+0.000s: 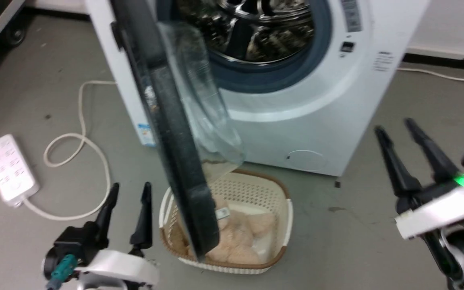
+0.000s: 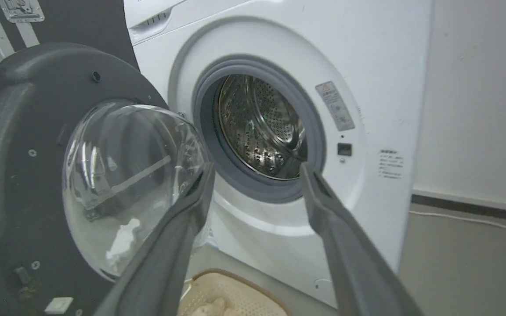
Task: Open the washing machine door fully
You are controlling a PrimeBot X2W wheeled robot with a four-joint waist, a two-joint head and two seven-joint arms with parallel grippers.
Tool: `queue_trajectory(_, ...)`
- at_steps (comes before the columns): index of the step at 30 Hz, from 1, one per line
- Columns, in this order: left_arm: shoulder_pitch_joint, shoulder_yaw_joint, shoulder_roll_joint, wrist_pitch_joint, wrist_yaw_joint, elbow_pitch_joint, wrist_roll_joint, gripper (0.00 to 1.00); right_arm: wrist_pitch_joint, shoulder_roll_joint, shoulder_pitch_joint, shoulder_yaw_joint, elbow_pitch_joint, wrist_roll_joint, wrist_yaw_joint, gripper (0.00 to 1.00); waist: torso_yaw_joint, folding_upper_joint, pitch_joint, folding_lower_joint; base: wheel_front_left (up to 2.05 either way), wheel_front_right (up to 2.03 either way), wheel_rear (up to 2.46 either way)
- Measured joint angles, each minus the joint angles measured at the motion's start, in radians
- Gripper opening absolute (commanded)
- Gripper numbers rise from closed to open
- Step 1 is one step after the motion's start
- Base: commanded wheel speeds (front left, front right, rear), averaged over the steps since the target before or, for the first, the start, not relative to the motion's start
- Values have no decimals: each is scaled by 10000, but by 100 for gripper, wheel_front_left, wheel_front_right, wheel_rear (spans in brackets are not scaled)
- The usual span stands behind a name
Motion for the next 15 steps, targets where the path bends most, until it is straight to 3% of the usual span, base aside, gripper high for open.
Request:
queue_trajectory(2,54,42,100,56,-44,-46,-42,100,-337,44,207,-180,-50,-589,0,100,-116,0,-49,0,0,0,0)
queue_trajectory(3,170,69,257,130,-86,-180,-61,100,-884,337,672,-621,-169,-1534,0,100,-345,0,-139,0,0,0,0)
queue_trajectory(4,170,69,257,130,-86,-180,-61,100,-884,337,672,-621,-169,-1534,0,100,-345,0,-139,0,0,0,0)
queue_trajectory(7,455,69,399,270,-157,-449,-84,100,-1551,1106,1635,-1279,-453,-3279,0,100,-711,0,-311,0,0,0,0)
queue_trajectory(9,538,65,430,290,-157,-516,-115,100,-1647,1335,1882,-1379,-522,-3565,0,100,-779,0,-357,0,0,0,0)
queue_trajectory(10,708,75,456,293,-153,-637,-148,100,-1801,1820,2342,-1532,-600,-4015,0,100,-885,0,-447,0,0,0,0)
queue_trajectory(15,941,29,464,368,-150,-750,-157,100,-1960,2278,3100,-1685,-564,-4625,2,100,-934,0,-622,0,0,0,0)
